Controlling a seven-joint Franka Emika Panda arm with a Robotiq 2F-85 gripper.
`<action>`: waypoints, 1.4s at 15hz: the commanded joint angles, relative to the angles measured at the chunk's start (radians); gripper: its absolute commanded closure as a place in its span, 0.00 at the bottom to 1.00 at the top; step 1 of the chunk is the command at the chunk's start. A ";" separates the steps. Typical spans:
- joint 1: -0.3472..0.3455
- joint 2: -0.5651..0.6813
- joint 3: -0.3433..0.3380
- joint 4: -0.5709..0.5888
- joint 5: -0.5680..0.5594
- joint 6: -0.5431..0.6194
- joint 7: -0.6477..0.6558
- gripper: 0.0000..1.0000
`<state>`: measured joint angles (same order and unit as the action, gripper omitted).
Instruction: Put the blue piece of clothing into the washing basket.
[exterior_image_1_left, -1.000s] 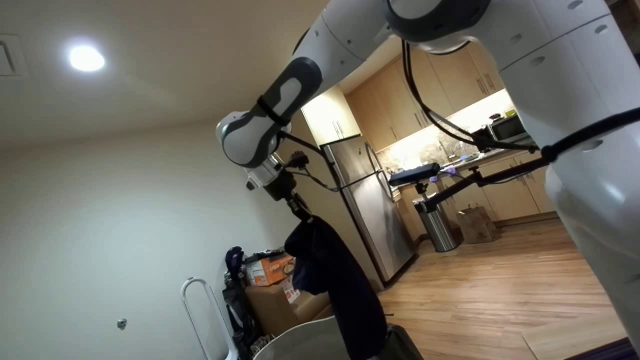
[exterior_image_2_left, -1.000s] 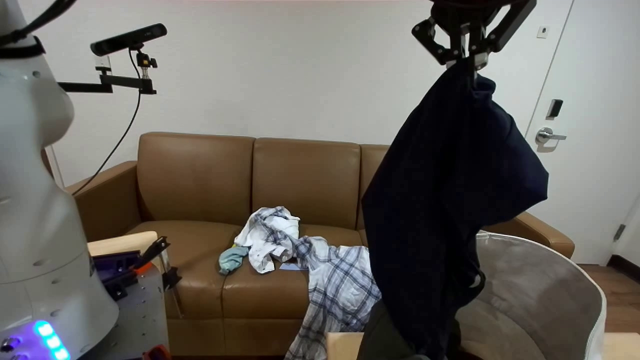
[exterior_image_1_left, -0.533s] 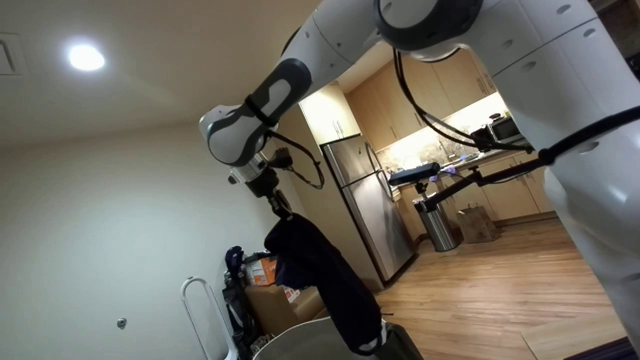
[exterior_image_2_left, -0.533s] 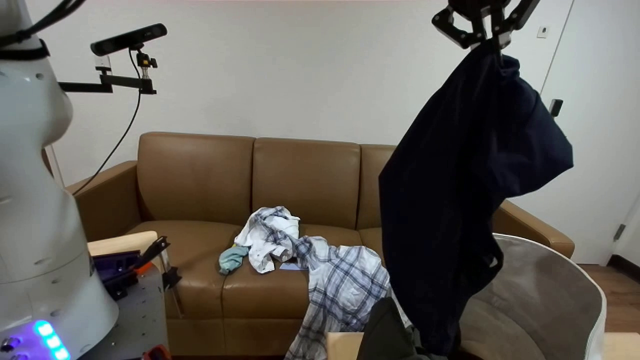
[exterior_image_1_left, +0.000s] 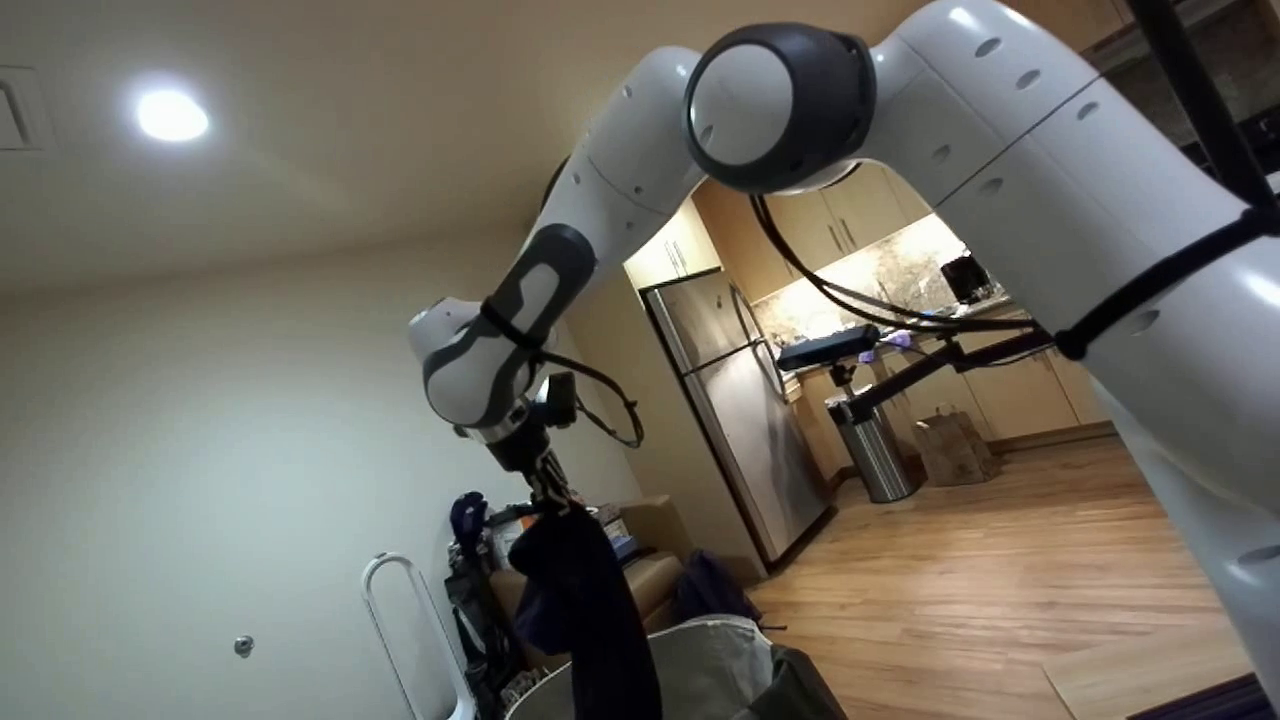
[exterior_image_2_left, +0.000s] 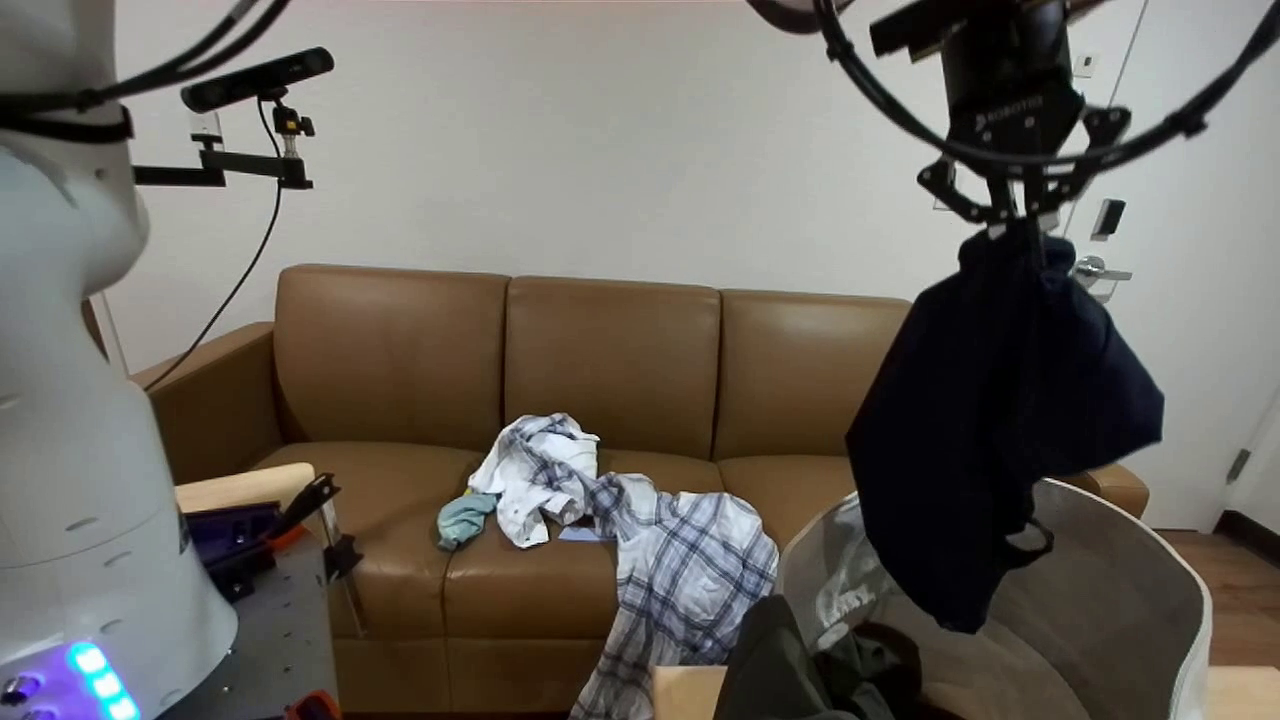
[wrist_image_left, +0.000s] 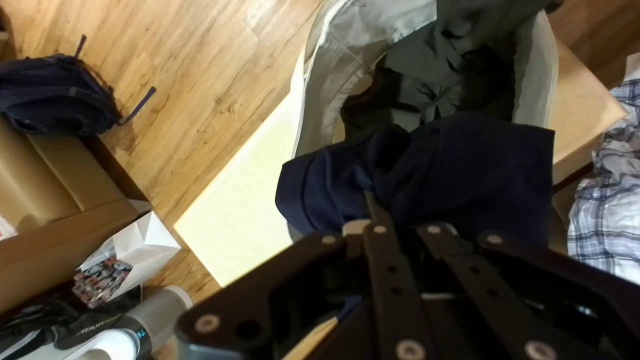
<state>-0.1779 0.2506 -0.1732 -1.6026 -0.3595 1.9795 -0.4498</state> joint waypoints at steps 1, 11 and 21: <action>-0.053 0.035 -0.013 -0.099 0.041 0.097 0.042 0.94; -0.202 0.148 -0.005 -0.383 0.235 0.579 -0.018 0.94; -0.436 0.242 0.290 -0.391 0.631 0.723 -0.362 0.59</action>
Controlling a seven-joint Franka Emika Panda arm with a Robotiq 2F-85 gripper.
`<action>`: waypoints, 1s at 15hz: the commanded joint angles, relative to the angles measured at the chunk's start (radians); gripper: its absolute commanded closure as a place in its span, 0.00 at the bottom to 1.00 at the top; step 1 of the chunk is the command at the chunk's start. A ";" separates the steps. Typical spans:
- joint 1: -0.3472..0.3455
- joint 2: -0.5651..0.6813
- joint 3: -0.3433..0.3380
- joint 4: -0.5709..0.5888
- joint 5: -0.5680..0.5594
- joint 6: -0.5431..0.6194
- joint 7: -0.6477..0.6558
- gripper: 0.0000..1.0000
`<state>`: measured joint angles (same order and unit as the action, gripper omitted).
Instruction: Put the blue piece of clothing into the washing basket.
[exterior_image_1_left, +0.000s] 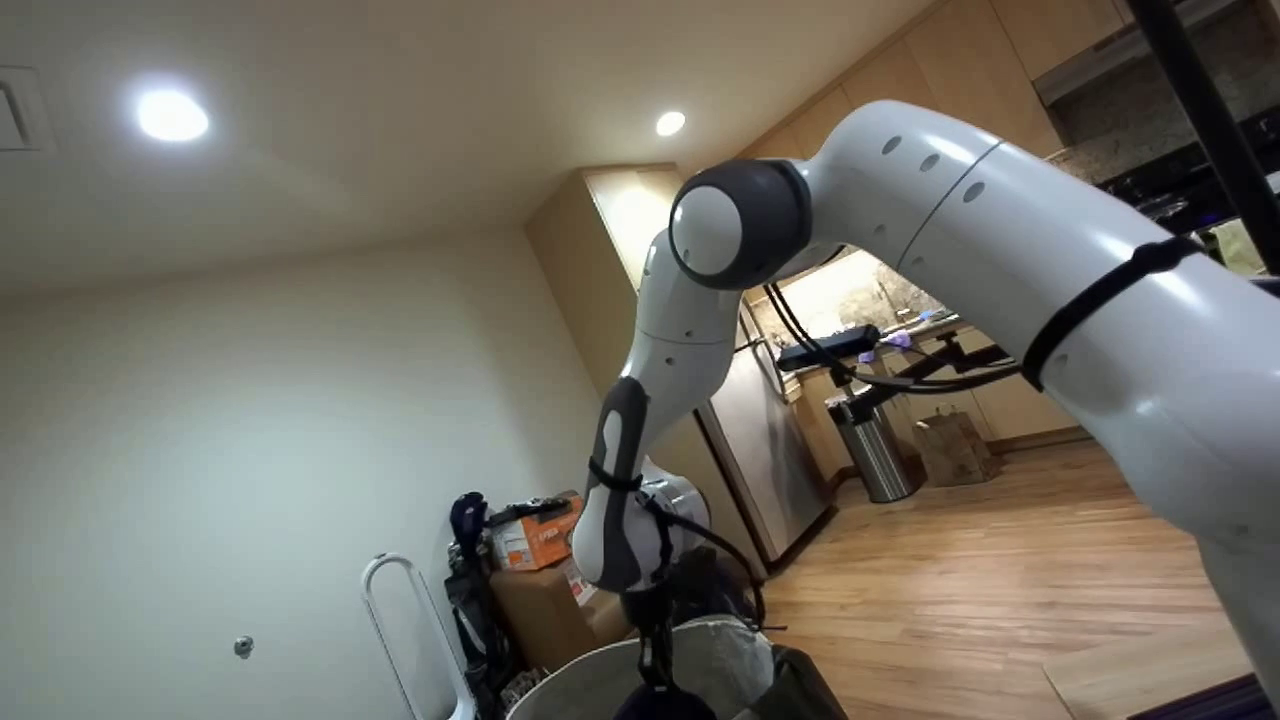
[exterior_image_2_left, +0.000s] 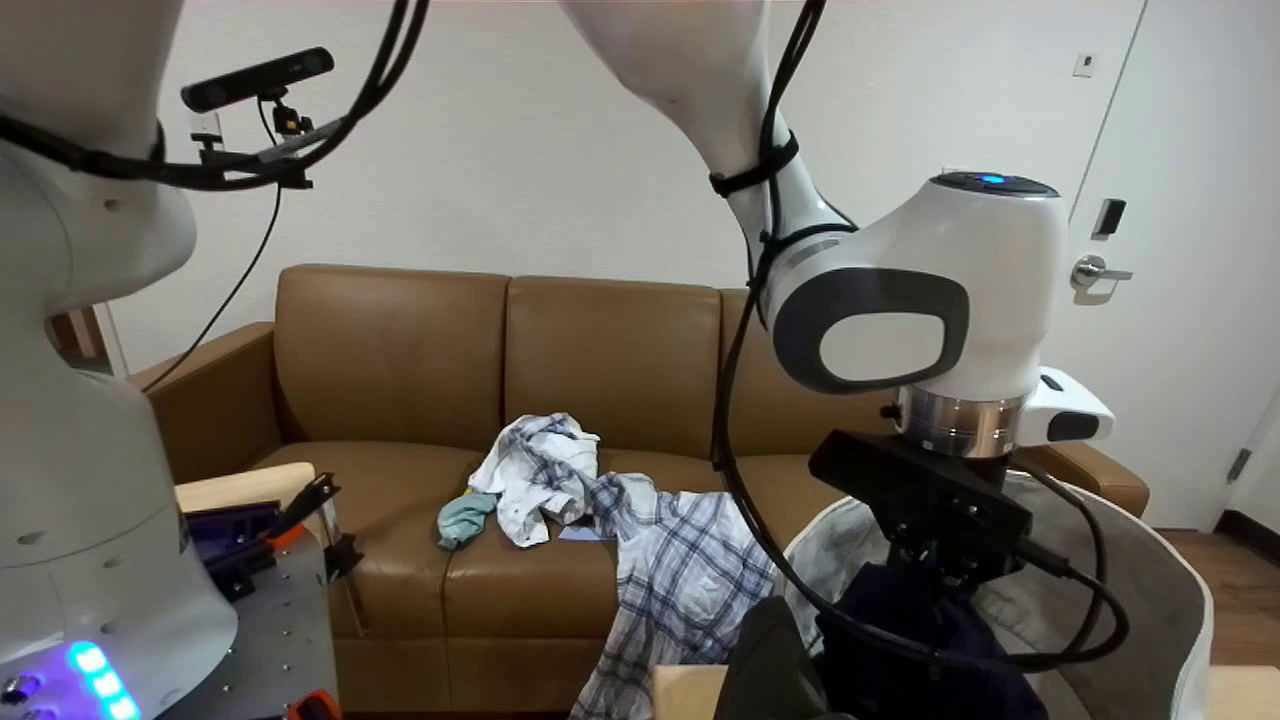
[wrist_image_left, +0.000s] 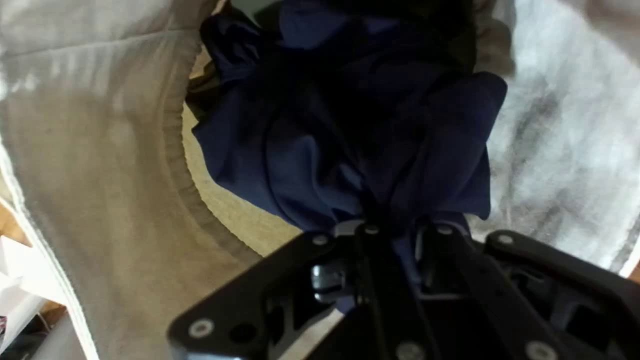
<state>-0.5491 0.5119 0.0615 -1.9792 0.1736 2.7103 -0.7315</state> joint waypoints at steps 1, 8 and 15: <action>-0.057 -0.047 0.039 -0.035 0.102 -0.014 -0.062 0.52; 0.137 -0.330 -0.223 -0.096 -0.156 -0.136 0.213 0.07; 0.342 -0.552 -0.211 0.037 -0.449 -0.566 0.397 0.00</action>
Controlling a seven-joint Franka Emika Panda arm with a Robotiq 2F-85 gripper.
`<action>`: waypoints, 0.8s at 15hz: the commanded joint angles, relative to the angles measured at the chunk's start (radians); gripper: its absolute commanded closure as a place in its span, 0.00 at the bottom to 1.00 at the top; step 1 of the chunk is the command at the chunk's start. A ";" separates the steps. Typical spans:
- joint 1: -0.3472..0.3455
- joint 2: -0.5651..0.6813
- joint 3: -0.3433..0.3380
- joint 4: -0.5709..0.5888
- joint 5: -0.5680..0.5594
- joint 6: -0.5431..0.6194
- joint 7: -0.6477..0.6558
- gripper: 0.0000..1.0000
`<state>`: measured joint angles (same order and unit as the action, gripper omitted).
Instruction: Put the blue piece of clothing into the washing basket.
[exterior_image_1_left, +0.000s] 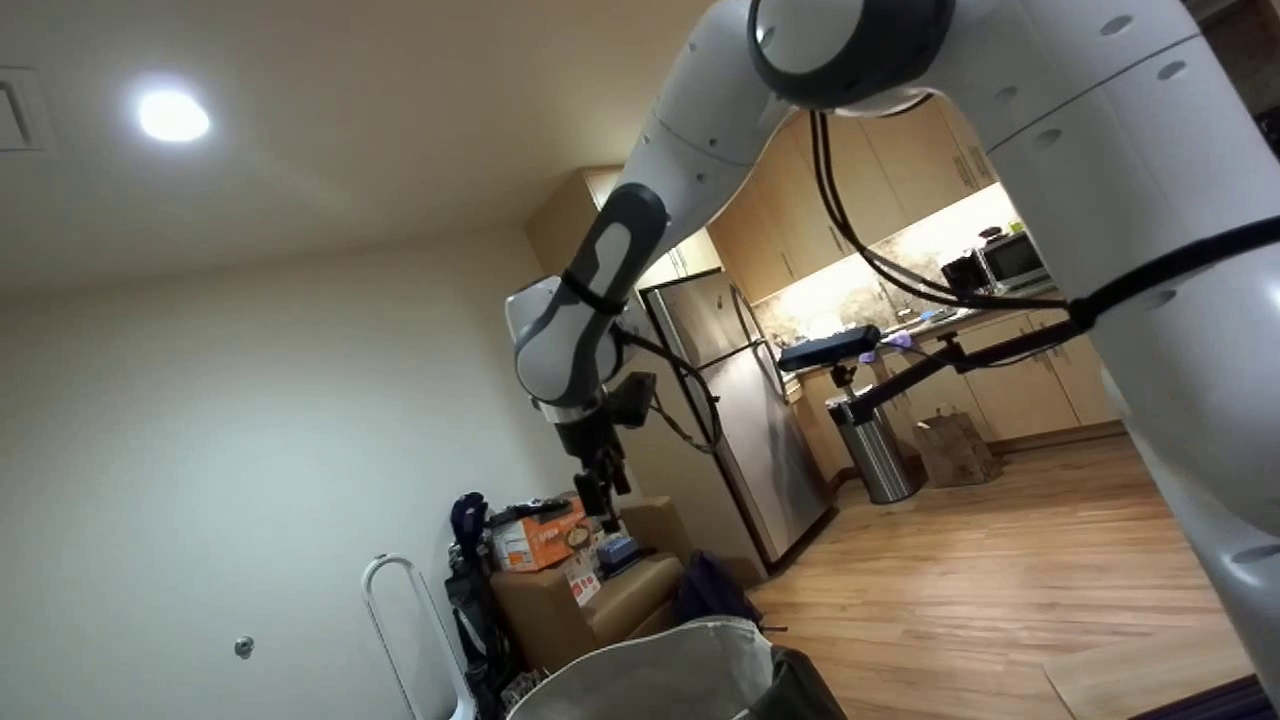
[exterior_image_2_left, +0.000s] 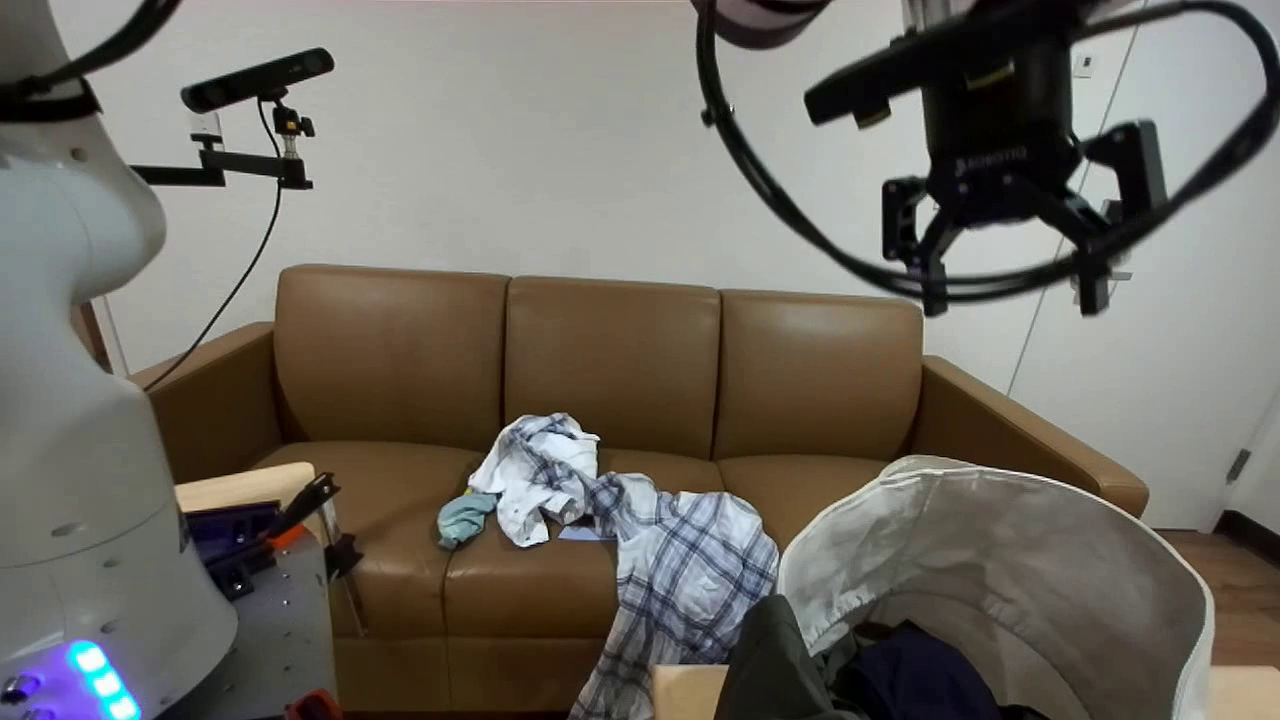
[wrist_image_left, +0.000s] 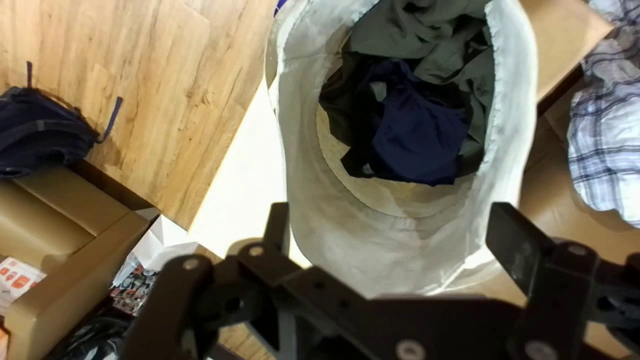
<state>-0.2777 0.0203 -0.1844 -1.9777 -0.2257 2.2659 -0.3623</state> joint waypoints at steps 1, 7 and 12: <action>0.103 -0.074 0.057 0.051 -0.034 -0.153 0.006 0.00; 0.294 -0.040 0.193 0.094 0.098 -0.184 -0.058 0.00; 0.340 -0.001 0.231 0.056 0.184 -0.174 -0.061 0.00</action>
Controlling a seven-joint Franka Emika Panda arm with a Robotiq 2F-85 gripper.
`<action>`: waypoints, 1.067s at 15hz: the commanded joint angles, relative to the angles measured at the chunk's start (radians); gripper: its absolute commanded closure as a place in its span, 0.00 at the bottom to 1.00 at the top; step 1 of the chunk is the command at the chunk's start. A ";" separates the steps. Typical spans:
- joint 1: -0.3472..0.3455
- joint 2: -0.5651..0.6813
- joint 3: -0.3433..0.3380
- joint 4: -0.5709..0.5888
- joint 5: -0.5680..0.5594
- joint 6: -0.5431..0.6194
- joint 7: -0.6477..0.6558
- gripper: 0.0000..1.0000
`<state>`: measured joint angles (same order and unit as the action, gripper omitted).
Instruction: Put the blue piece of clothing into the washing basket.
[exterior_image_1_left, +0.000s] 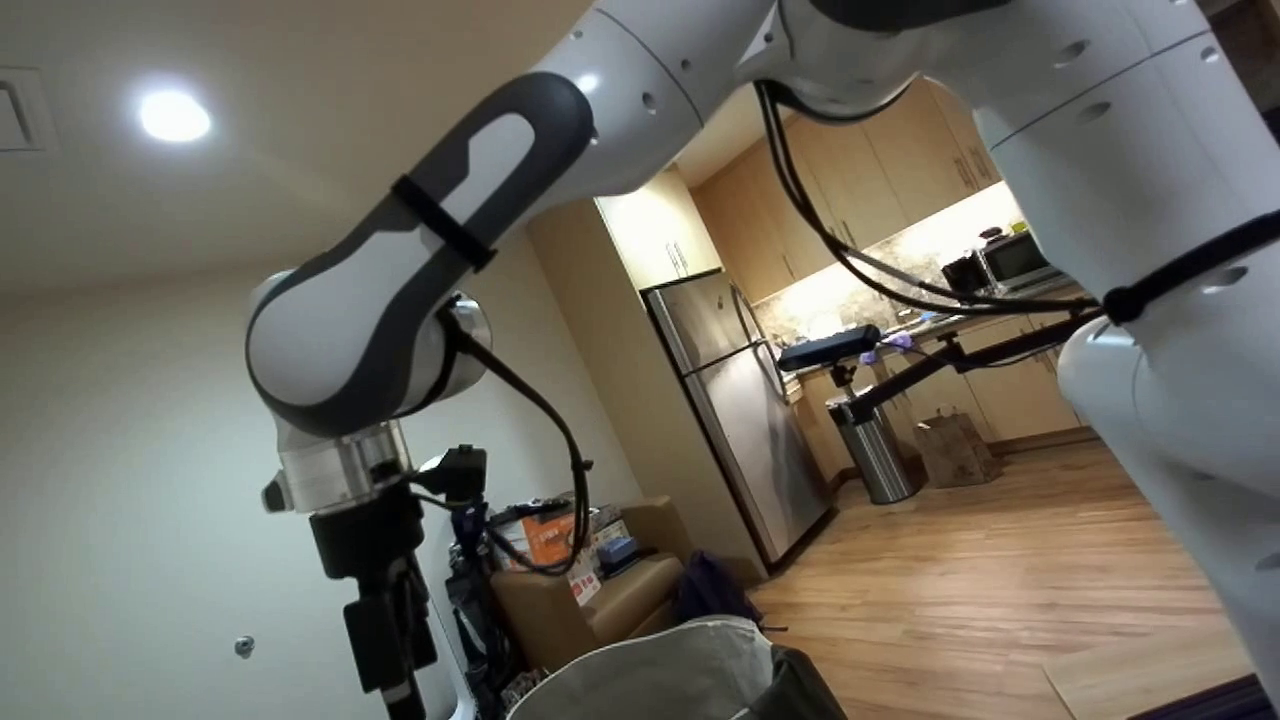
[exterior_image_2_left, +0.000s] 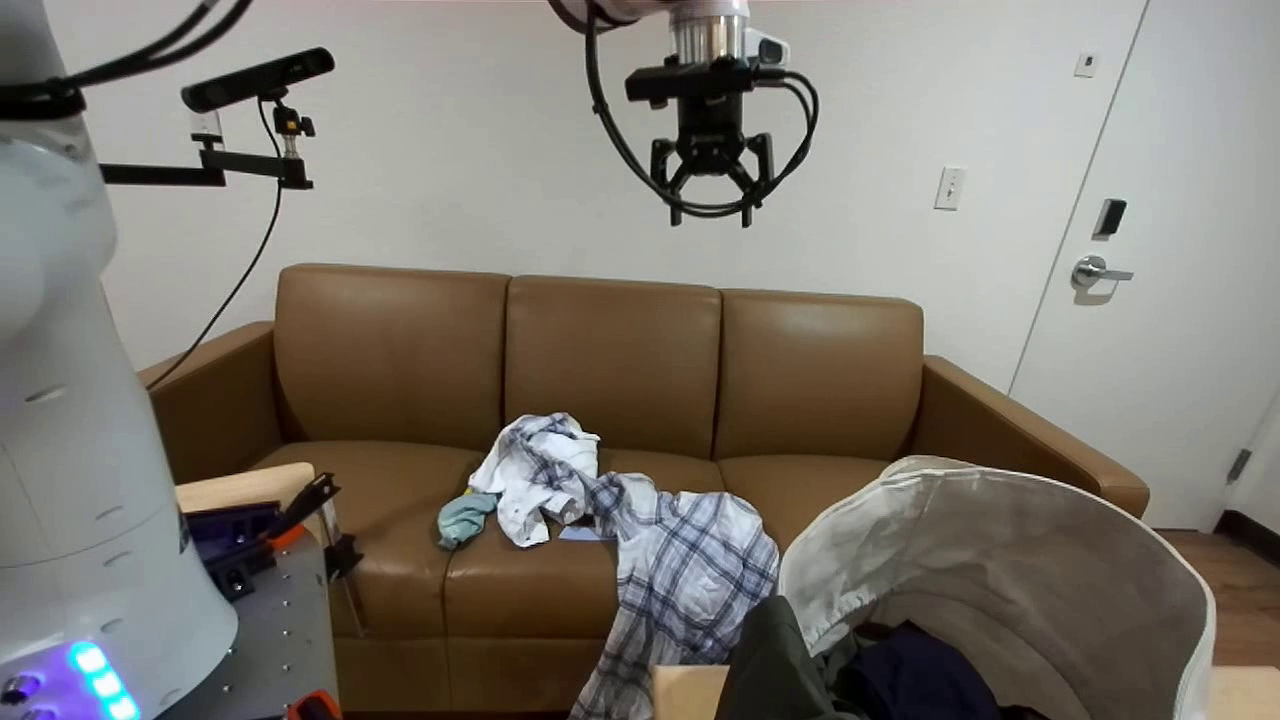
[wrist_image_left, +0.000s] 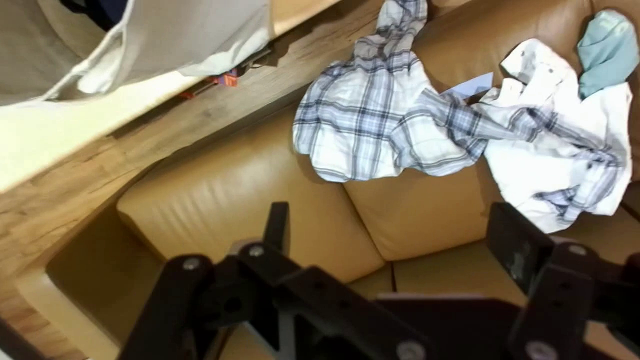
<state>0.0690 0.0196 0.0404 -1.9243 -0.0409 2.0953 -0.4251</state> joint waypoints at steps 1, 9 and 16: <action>-0.006 0.013 0.008 0.001 0.006 -0.002 -0.007 0.00; 0.006 0.214 0.073 -0.079 0.098 0.295 -0.263 0.00; -0.026 0.476 0.166 -0.073 0.068 0.474 -0.355 0.00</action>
<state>0.0613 0.4969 0.1871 -1.9987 0.0457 2.5736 -0.7945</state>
